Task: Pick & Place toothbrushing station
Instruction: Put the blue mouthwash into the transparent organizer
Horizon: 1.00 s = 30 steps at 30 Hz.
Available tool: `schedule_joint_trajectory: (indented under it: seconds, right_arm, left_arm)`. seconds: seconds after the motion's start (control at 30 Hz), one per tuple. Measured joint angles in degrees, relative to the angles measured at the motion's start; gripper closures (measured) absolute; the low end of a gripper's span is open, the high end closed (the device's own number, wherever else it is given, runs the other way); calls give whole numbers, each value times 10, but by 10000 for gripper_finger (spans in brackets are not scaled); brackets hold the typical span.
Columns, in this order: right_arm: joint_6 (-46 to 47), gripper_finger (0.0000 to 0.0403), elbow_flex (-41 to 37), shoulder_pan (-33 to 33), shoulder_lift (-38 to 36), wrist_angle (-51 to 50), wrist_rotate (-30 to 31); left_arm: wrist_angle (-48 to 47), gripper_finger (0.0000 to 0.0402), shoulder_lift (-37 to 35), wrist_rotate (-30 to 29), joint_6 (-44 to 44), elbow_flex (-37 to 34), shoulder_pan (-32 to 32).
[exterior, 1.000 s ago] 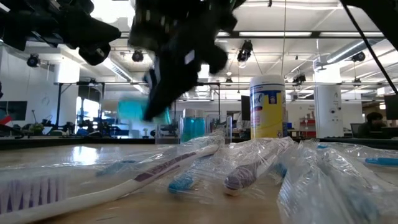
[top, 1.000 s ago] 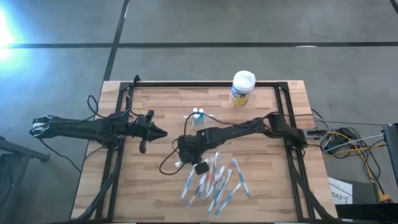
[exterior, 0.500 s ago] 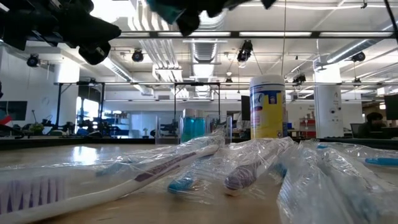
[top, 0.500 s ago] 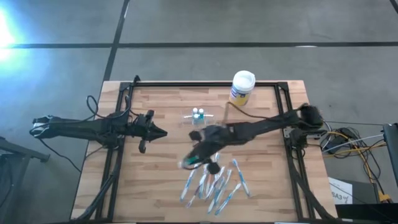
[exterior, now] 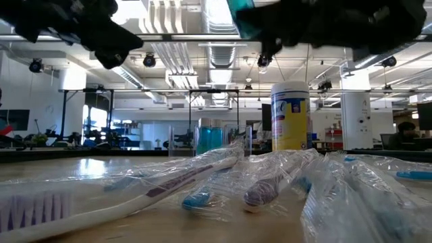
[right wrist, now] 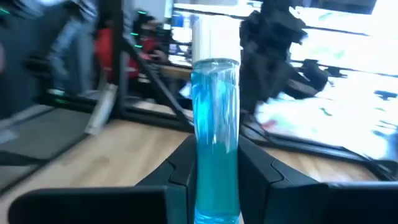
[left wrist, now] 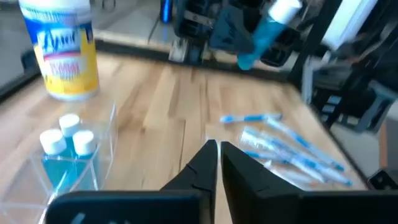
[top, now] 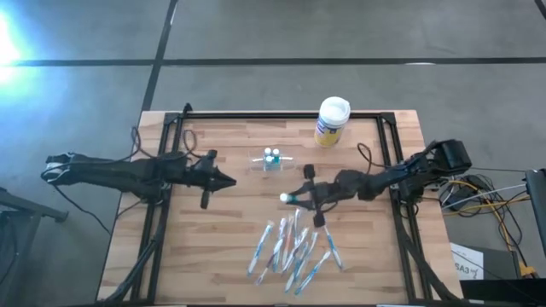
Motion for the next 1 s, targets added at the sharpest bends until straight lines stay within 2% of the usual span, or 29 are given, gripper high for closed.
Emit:
schedule_joint_trajectory:
  seconds: [0.13,0.23,0.37,0.5,0.63,0.73,0.8,1.0]
  right_arm:
    - [0,337,-43,-8,23,93,14]
    - [13,337,-52,-19,31,92,13]
    - [14,337,-52,-22,39,98,14]
    - [7,337,-53,-22,46,90,11]
    - [2,337,-53,-24,47,91,11]
    - [2,337,-50,-24,47,91,8]
    - [2,337,-50,-24,47,91,5]
    - [-7,336,-41,-28,47,93,-54]
  left_arm:
    - [-69,397,78,-1,8,86,0]
    - [-85,387,132,-2,33,151,0]
    - [-85,347,199,0,73,229,-3]
    - [-73,287,258,4,106,282,-19]
    - [14,229,306,5,108,304,-30]
    - [63,202,336,5,107,311,-34]
    - [64,193,347,5,106,316,-35]
    - [64,188,363,23,109,318,-35]
